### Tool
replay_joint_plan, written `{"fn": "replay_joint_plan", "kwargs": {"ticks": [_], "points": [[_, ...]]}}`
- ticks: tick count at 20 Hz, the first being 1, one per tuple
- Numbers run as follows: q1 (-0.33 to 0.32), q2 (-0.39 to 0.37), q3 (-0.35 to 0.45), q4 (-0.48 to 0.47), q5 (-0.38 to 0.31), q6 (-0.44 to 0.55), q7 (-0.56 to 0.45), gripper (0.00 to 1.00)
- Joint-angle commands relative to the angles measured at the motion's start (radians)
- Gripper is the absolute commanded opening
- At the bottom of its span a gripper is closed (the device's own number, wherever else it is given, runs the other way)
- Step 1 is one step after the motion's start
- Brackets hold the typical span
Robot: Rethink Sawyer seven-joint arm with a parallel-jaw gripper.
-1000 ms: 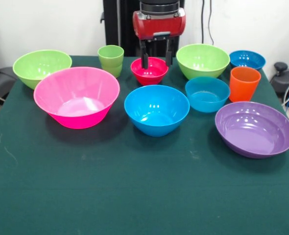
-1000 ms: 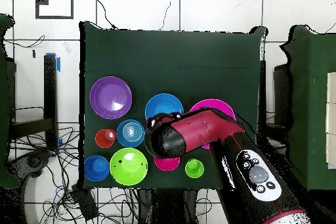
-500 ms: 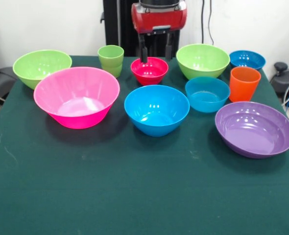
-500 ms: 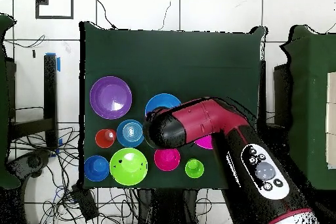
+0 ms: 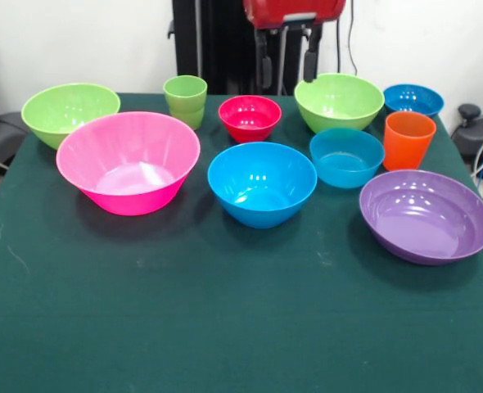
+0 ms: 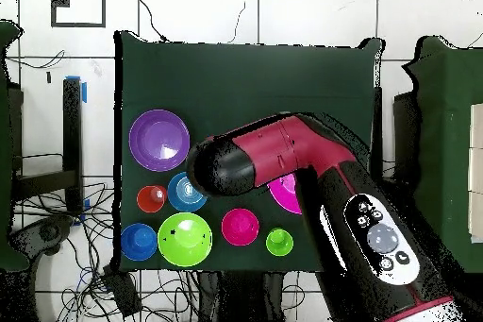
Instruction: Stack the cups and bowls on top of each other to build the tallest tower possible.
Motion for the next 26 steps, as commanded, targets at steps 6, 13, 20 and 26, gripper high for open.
{"fn": "replay_joint_plan", "kwargs": {"ticks": [6, 13, 20, 26], "points": [[-0.11, 0.192, 0.048, -0.098, -0.158, 0.029, -0.442, 1.0], [-0.19, 0.261, 0.016, -0.028, -0.265, -0.067, -0.419, 1.0], [-0.191, 0.245, 0.022, 0.023, -0.292, -0.094, -0.317, 1.0], [-0.168, 0.246, -0.001, 0.07, -0.31, -0.135, -0.215, 1.0]]}}
